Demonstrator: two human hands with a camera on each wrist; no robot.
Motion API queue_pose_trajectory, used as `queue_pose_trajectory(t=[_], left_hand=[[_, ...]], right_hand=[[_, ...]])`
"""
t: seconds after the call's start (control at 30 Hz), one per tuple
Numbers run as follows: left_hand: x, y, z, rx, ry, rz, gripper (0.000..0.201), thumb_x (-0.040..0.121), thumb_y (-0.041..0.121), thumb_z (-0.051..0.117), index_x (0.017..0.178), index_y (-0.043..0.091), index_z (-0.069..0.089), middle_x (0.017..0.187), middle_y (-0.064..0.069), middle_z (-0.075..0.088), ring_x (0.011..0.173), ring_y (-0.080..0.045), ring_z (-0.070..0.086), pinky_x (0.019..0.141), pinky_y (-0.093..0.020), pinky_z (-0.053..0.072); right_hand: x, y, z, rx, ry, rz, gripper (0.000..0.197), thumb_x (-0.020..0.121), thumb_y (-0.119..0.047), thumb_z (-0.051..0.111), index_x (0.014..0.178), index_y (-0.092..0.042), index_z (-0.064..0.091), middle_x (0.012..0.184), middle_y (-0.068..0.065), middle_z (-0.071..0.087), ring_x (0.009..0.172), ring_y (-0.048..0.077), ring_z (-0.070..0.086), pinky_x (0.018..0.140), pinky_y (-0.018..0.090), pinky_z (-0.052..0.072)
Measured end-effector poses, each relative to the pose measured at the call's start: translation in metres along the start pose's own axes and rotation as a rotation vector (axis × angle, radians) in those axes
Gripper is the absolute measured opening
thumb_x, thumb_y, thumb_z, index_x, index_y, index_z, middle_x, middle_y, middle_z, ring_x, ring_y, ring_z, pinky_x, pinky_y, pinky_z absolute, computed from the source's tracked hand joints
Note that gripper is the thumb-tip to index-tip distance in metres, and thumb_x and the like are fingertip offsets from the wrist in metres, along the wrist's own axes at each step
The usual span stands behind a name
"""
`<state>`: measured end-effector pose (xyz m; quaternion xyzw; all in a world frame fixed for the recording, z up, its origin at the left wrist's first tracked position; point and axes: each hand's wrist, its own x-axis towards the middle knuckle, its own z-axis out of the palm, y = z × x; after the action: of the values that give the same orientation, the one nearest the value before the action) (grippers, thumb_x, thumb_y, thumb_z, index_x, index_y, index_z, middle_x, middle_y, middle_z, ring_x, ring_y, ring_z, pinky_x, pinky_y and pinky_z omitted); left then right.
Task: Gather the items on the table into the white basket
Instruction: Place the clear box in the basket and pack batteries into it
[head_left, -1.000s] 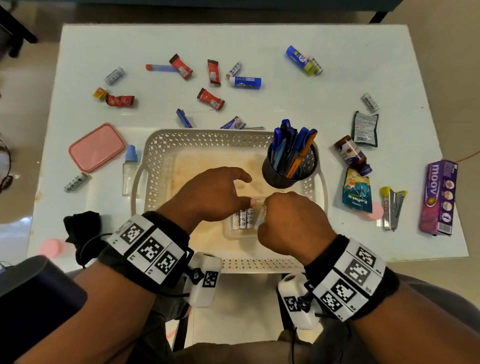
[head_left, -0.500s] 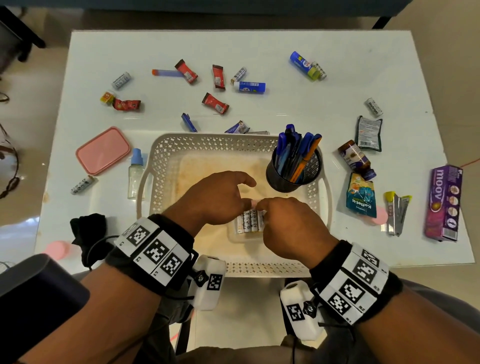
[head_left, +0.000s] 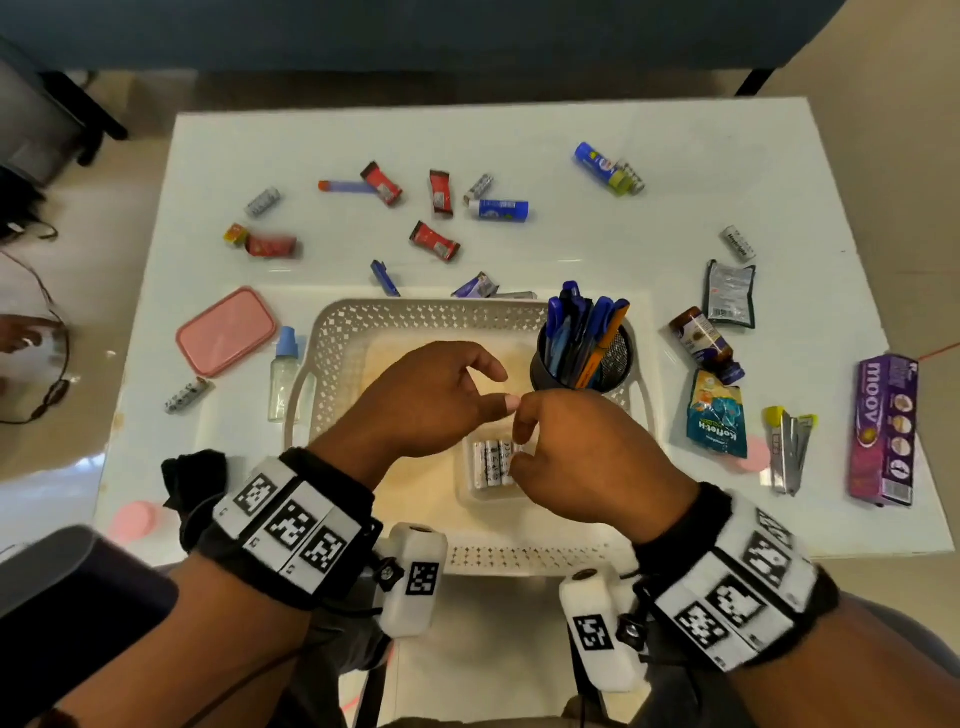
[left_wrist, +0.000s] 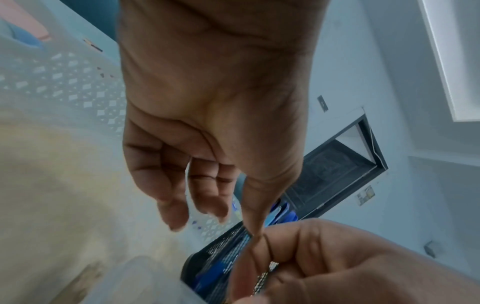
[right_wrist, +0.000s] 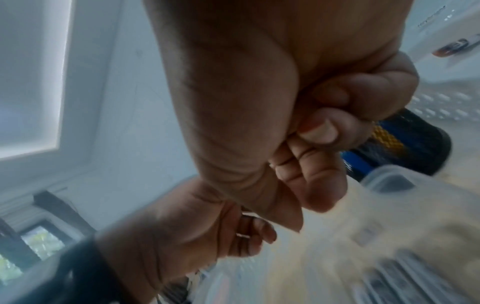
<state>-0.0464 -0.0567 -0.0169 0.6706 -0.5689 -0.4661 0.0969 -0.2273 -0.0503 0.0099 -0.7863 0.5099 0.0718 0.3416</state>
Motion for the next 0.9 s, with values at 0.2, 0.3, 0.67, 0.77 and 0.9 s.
queue_pose_trajectory(t=[0.2,0.3,0.67,0.77,0.9], left_hand=[[0.03,0.049,-0.062,0.179,0.139,0.037,0.023,0.086,0.051,0.073,0.094,0.029,0.068,0.084,0.011,0.063,0.08,-0.012,0.062,0.071,-0.029,0.046],[0.075,0.092,-0.101,0.447,0.199,0.126,0.031,0.086,0.053,0.071,0.093,0.023,0.072,0.094,0.006,0.063,0.085,-0.016,0.059,0.079,-0.032,0.046],[0.253,0.072,-0.128,1.119,0.112,-0.043,0.051,0.09,0.058,0.064,0.117,0.014,0.069,0.096,-0.002,0.062,0.097,-0.03,0.059,0.084,-0.035,0.048],[0.274,0.062,-0.121,1.178,0.101,-0.051,0.04,0.088,0.057,0.067,0.103,0.019,0.066,0.079,0.005,0.046,0.086,-0.024,0.052,0.077,-0.031,0.042],[0.301,0.056,-0.11,1.317,0.076,-0.052,0.045,0.083,0.054,0.073,0.115,0.023,0.067,0.095,0.0,0.058,0.096,-0.025,0.063,0.08,-0.035,0.05]], right_hand=[[-0.022,0.03,-0.091,0.44,0.199,0.068,0.015,0.081,-0.028,0.077,0.073,-0.019,0.067,0.053,-0.01,0.06,0.046,0.002,0.05,0.053,0.021,0.036],[-0.012,0.077,-0.131,0.559,0.359,0.203,0.02,0.08,-0.031,0.08,0.075,-0.014,0.07,0.059,0.003,0.063,0.047,0.008,0.05,0.051,0.02,0.038],[0.137,0.24,-0.159,0.097,0.277,0.668,0.019,0.078,-0.021,0.078,0.089,-0.012,0.065,0.093,0.009,0.062,0.101,0.035,0.065,0.072,0.034,0.046],[0.151,0.247,-0.15,-0.072,0.272,0.625,0.017,0.084,-0.022,0.074,0.09,-0.015,0.06,0.094,0.009,0.056,0.107,0.035,0.063,0.073,0.033,0.042],[0.164,0.256,-0.142,-0.258,0.226,0.594,0.036,0.081,-0.038,0.075,0.07,-0.01,0.055,0.073,0.004,0.059,0.061,0.022,0.056,0.066,0.029,0.044]])
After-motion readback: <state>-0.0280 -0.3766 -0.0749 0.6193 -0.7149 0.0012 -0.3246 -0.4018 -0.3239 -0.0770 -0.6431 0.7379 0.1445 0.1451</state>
